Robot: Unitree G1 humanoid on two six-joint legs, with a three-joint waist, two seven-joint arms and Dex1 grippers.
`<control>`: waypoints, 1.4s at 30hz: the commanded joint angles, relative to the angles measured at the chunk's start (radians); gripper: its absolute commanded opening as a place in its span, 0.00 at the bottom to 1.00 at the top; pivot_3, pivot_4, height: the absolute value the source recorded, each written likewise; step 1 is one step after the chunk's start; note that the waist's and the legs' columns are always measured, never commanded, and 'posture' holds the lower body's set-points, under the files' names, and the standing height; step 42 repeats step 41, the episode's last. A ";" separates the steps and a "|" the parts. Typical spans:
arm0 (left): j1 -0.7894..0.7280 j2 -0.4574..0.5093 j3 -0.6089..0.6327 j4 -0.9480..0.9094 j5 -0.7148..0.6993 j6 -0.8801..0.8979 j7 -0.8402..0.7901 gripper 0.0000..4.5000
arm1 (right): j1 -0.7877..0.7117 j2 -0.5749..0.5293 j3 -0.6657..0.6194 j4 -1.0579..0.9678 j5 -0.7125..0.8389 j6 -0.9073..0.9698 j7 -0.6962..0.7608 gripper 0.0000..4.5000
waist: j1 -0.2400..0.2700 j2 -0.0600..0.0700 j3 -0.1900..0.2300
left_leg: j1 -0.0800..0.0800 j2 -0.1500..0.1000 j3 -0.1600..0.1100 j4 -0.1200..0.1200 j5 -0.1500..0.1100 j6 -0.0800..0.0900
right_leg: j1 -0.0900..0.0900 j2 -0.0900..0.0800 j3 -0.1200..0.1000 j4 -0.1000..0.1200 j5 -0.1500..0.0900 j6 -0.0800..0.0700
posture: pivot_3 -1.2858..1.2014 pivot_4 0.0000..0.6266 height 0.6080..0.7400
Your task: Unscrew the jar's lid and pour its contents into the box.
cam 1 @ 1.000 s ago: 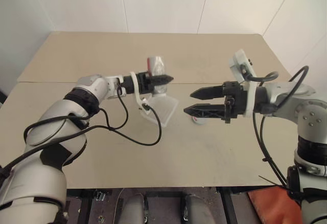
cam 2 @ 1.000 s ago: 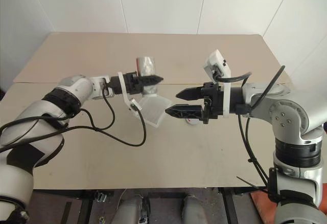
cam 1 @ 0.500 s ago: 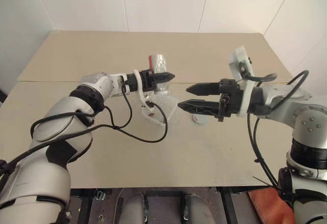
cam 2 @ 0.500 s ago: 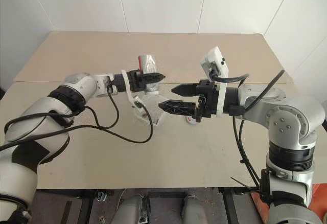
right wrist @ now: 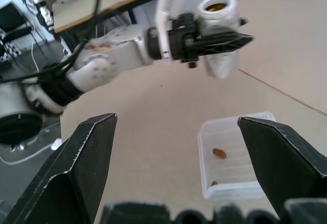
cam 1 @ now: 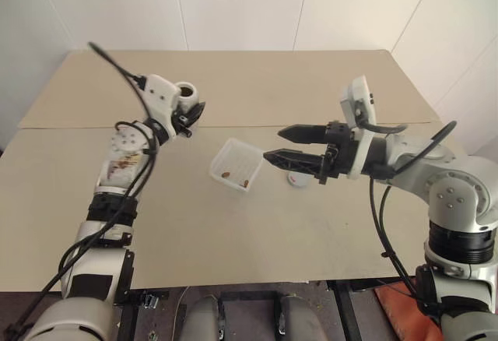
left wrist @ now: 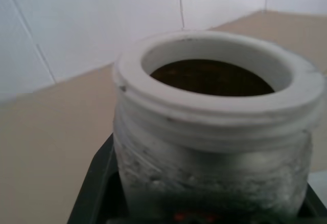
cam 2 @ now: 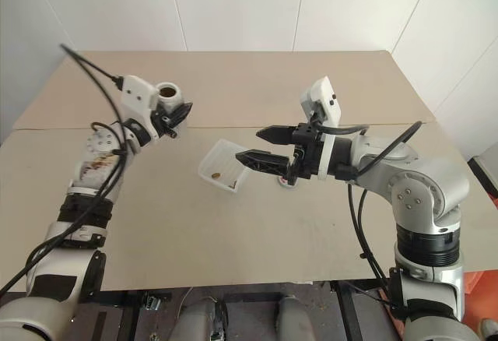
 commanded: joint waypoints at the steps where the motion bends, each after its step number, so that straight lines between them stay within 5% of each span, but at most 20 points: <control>1: 0.096 -0.035 0.018 -0.102 -0.009 0.037 0.012 0.43 | -0.007 0.002 -0.024 -0.010 0.004 -0.033 -0.023 0.99 | 0.003 0.000 0.000 | 0.005 0.000 0.000 0.000 -0.004 0.007 | 0.006 0.000 0.000 -0.001 0.000 0.000 | 0.52 0.24 1.00; 8: 0.224 -0.111 0.021 -0.039 0.094 -0.156 0.071 0.43 | -0.004 0.018 -0.032 -0.023 0.023 -0.034 -0.053 0.99 | 0.013 0.000 0.000 | 0.010 0.000 0.000 0.000 -0.005 0.009 | 0.011 -0.001 -0.001 -0.004 0.001 -0.001 | 0.52 0.24 1.00; 16: 0.281 -0.091 0.022 -0.072 0.140 -0.160 0.045 0.99 | 0.001 0.019 -0.037 -0.040 0.049 -0.026 -0.068 1.00 | 0.012 0.000 0.000 | 0.012 0.000 0.000 0.000 -0.005 0.009 | 0.011 0.000 0.000 -0.004 0.001 -0.001 | 0.52 0.24 1.00; 24: 0.558 0.065 0.120 -0.541 0.013 0.076 -0.059 0.99 | 0.042 -0.018 -0.047 -0.069 0.068 -0.034 -0.057 1.00 | 0.001 0.000 0.000 | 0.011 0.001 -0.001 -0.002 -0.006 0.009 | 0.010 -0.001 0.000 -0.004 0.001 -0.001 | 0.52 0.24 1.00; 30: 0.808 0.270 0.467 -0.902 -0.298 0.296 -0.241 0.99 | 0.138 -0.147 -0.049 -0.060 -0.018 -0.148 0.093 1.00 | 0.002 0.000 0.000 | 0.012 0.001 -0.008 -0.001 -0.006 0.009 | 0.011 -0.002 0.000 -0.005 0.001 -0.002 | 0.52 0.24 1.00; 35: 0.931 0.393 0.675 -0.883 -0.455 0.242 -0.580 0.99 | 0.230 -0.284 -0.062 0.001 -0.092 -0.278 0.282 1.00 | 0.007 0.001 0.000 | 0.016 0.000 -0.007 -0.002 -0.006 0.009 | 0.013 -0.002 0.000 -0.006 -0.001 -0.004 | 0.52 0.24 1.00; 42: 0.919 0.397 0.674 -0.845 -0.477 0.232 -0.614 0.99 | 0.409 -0.344 -0.075 -0.009 -0.250 -0.474 0.356 1.00 | 0.012 0.001 0.000 | 0.021 0.001 0.000 -0.005 -0.005 0.008 | 0.016 0.000 0.000 -0.006 -0.006 -0.010 | 0.52 0.24 1.00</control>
